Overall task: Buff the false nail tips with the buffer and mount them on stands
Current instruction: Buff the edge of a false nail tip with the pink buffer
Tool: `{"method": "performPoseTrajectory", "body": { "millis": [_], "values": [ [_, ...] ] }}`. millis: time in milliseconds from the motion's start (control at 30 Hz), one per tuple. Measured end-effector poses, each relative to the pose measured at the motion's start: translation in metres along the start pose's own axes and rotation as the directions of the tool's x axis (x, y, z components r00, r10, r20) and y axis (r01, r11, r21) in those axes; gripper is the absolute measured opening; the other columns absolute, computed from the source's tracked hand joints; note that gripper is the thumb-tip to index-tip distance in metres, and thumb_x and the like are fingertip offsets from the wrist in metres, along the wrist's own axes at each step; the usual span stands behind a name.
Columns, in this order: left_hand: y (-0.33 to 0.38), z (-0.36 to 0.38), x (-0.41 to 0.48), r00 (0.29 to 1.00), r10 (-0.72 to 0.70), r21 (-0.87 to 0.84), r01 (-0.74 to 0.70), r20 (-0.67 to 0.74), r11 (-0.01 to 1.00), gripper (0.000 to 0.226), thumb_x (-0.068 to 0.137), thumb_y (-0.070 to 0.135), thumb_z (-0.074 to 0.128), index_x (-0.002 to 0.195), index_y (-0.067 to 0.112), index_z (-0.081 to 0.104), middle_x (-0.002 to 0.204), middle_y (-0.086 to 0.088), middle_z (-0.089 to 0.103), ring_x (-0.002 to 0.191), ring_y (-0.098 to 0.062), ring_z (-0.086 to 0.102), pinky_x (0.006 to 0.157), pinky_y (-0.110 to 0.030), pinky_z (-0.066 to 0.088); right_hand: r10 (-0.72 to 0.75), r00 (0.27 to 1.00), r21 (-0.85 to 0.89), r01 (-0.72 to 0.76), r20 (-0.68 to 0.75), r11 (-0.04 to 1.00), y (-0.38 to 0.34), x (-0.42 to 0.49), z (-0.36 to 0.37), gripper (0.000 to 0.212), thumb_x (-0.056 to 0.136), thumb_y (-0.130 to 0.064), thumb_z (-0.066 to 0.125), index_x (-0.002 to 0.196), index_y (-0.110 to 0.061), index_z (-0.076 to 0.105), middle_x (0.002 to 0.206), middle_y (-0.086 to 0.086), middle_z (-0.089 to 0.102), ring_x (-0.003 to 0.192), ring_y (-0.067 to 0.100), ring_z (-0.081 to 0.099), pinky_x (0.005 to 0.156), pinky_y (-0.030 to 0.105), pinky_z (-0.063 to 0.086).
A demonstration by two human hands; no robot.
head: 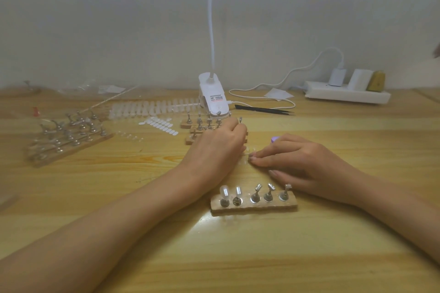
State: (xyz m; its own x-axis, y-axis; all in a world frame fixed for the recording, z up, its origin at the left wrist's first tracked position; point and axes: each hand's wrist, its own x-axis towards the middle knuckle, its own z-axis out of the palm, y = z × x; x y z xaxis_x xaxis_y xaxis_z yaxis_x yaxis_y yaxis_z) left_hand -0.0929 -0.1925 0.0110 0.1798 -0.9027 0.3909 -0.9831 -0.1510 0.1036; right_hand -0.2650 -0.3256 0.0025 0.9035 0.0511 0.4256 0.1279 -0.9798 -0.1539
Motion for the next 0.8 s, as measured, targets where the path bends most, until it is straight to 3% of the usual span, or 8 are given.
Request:
{"method": "performPoseTrajectory", "body": {
  "millis": [167,367,467,533,600,700,733,800],
  "values": [
    [0.0,0.0,0.003,0.999,-0.026,0.005,0.026,0.026,1.0,0.013,0.098,0.026,0.055,0.1,0.014,0.051,0.106,-0.004,0.053,0.087,-0.035,0.06,0.067,-0.042,0.047,0.027,1.0,0.026,-0.027,-0.008,0.999,-0.004,0.001,-0.002,0.031,0.09,-0.018,0.064,0.119,-0.017,0.074,0.119,-0.008,0.072,0.104,0.013,0.069,0.101,0.044,0.05],
    [-0.004,0.0,0.011,0.998,-0.029,-0.07,0.033,0.058,0.997,0.009,0.096,0.019,0.059,0.098,0.011,0.057,0.104,-0.003,0.055,0.093,-0.027,0.058,0.076,-0.04,0.047,0.016,0.999,0.002,-0.016,-0.033,1.0,-0.008,0.001,-0.003,0.029,0.088,-0.017,0.066,0.115,-0.017,0.076,0.116,-0.01,0.073,0.101,0.008,0.07,0.094,0.03,0.052],
    [-0.007,0.0,0.007,1.0,0.001,-0.184,0.002,0.014,0.983,0.01,0.092,0.015,0.064,0.092,0.009,0.058,0.097,-0.001,0.055,0.088,-0.025,0.056,0.075,-0.041,0.047,0.028,0.998,0.058,-0.025,-0.051,0.998,-0.005,0.0,-0.001,0.025,0.093,-0.015,0.064,0.115,-0.015,0.075,0.116,-0.008,0.072,0.102,0.007,0.069,0.096,0.032,0.051],
    [-0.011,-0.002,0.002,0.997,0.036,-0.256,-0.051,-0.066,0.965,0.014,0.089,0.013,0.069,0.088,0.006,0.057,0.089,0.002,0.051,0.077,-0.022,0.051,0.071,-0.042,0.047,0.056,0.993,0.123,-0.044,-0.102,0.991,-0.003,-0.001,-0.001,0.022,0.094,-0.013,0.064,0.113,-0.013,0.075,0.114,-0.004,0.072,0.099,0.009,0.069,0.088,0.03,0.055],
    [-0.011,-0.006,-0.001,0.981,0.088,-0.291,-0.136,-0.172,0.947,0.017,0.088,0.014,0.071,0.085,0.005,0.057,0.085,0.006,0.047,0.07,-0.021,0.048,0.064,-0.042,0.048,0.199,0.959,0.257,-0.144,-0.203,0.956,-0.003,0.0,-0.003,0.024,0.088,-0.02,0.067,0.111,-0.015,0.072,0.11,-0.003,0.069,0.091,0.008,0.069,0.072,0.023,0.057],
    [-0.003,-0.013,-0.003,0.939,0.187,-0.269,-0.267,-0.288,0.925,0.017,0.089,0.014,0.071,0.083,0.004,0.059,0.084,0.006,0.046,0.065,-0.023,0.05,0.057,-0.04,0.05,0.47,0.863,0.56,-0.299,-0.186,0.772,-0.008,0.004,-0.004,0.028,0.079,-0.025,0.077,0.106,-0.023,0.068,0.096,-0.004,0.07,0.078,0.013,0.069,0.05,0.029,0.057],
    [0.0,-0.014,-0.003,0.929,0.207,-0.257,-0.29,-0.307,0.922,0.017,0.089,0.015,0.071,0.082,0.005,0.059,0.084,0.005,0.047,0.064,-0.022,0.049,0.055,-0.039,0.049,0.503,0.85,0.614,-0.315,-0.156,0.723,-0.009,0.005,-0.002,0.025,0.08,-0.02,0.079,0.102,-0.023,0.069,0.089,-0.003,0.071,0.073,0.016,0.07,0.047,0.03,0.056],
    [0.004,-0.014,-0.004,0.926,0.198,-0.216,-0.275,-0.32,0.937,0.017,0.088,0.022,0.072,0.082,0.01,0.061,0.083,0.007,0.052,0.065,-0.017,0.048,0.051,-0.035,0.047,0.495,0.855,0.612,-0.308,-0.159,0.728,-0.009,0.006,-0.002,0.017,0.081,-0.01,0.079,0.091,-0.02,0.07,0.082,-0.001,0.072,0.073,0.018,0.07,0.051,0.026,0.054]
  ]
}}
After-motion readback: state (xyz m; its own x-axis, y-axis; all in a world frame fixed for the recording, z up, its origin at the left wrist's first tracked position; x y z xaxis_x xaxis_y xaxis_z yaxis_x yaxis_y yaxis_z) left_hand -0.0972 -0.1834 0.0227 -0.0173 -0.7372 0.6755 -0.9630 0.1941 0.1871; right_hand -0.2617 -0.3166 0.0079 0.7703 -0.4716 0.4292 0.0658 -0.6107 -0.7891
